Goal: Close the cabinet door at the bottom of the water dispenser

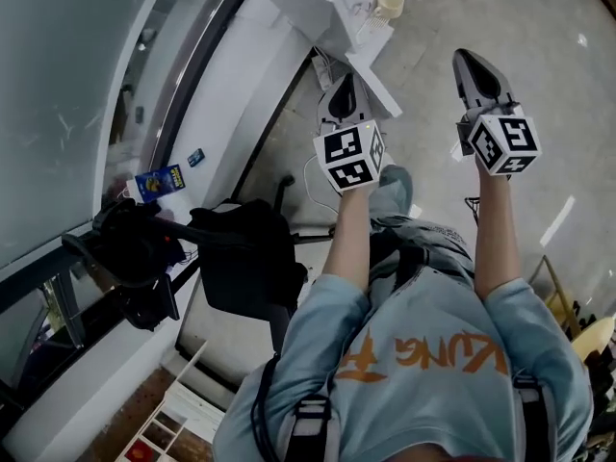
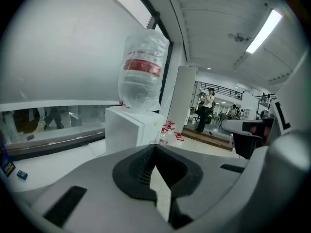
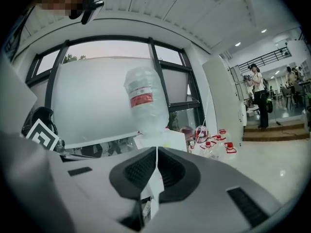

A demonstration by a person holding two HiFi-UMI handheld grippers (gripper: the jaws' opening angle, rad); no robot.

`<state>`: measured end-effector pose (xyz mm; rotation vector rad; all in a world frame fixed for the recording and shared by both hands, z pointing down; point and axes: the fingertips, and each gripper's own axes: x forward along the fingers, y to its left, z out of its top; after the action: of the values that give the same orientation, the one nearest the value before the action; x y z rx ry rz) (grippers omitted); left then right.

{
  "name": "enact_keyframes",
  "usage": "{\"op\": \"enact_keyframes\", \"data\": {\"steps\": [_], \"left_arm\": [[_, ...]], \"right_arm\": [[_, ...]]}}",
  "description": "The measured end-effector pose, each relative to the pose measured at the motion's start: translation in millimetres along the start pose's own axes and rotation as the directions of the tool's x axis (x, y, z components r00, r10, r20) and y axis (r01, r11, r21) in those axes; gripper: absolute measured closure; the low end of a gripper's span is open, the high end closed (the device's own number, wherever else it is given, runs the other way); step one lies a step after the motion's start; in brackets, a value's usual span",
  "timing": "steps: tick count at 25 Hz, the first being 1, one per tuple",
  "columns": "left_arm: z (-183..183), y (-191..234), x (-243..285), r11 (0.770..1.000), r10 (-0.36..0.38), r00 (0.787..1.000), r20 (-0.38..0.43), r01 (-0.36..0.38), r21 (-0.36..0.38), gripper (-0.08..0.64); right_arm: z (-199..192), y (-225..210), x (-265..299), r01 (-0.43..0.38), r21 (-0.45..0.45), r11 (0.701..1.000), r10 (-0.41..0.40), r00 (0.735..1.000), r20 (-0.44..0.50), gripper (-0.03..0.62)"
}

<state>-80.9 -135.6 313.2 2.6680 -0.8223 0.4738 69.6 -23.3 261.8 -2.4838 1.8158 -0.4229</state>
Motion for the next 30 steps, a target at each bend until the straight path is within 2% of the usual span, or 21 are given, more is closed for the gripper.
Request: {"op": "enact_keyframes", "data": {"steps": [10,13,16,18,21,23,30], "left_arm": [[-25,34,41,0.992,0.058,0.996,-0.07,-0.066,-0.112,0.549],[-22,35,47,0.988,0.09,0.994,-0.069,-0.098,-0.123,0.549],[-28,35,46,0.987,0.118,0.99,-0.081,-0.126,-0.1,0.549],[-41,42,44,0.984,0.154,0.983,-0.099,-0.162,-0.078,0.549],[-73,52,41,0.96,0.246,0.959,-0.142,-0.261,-0.099,0.549],[-96,47,42,0.948,0.28,0.944,-0.176,-0.301,-0.106,0.549],[-160,-4,85,0.949,0.256,0.938,-0.234,-0.29,-0.126,0.549]], "right_arm": [[-24,4,59,-0.073,-0.04,0.997,0.068,0.99,-0.122,0.563],[-23,1,75,-0.117,-0.052,0.992,0.109,0.985,-0.135,0.563],[-35,1,89,-0.155,-0.04,0.987,0.148,0.98,-0.133,0.563],[-48,-2,97,-0.179,-0.022,0.984,0.175,0.976,-0.127,0.563],[-69,-23,106,-0.203,-0.002,0.979,0.201,0.971,-0.131,0.563],[-84,-41,112,-0.209,0.018,0.978,0.21,0.968,-0.14,0.563],[-148,-74,122,-0.314,-0.01,0.949,0.306,0.93,-0.205,0.563]]}}
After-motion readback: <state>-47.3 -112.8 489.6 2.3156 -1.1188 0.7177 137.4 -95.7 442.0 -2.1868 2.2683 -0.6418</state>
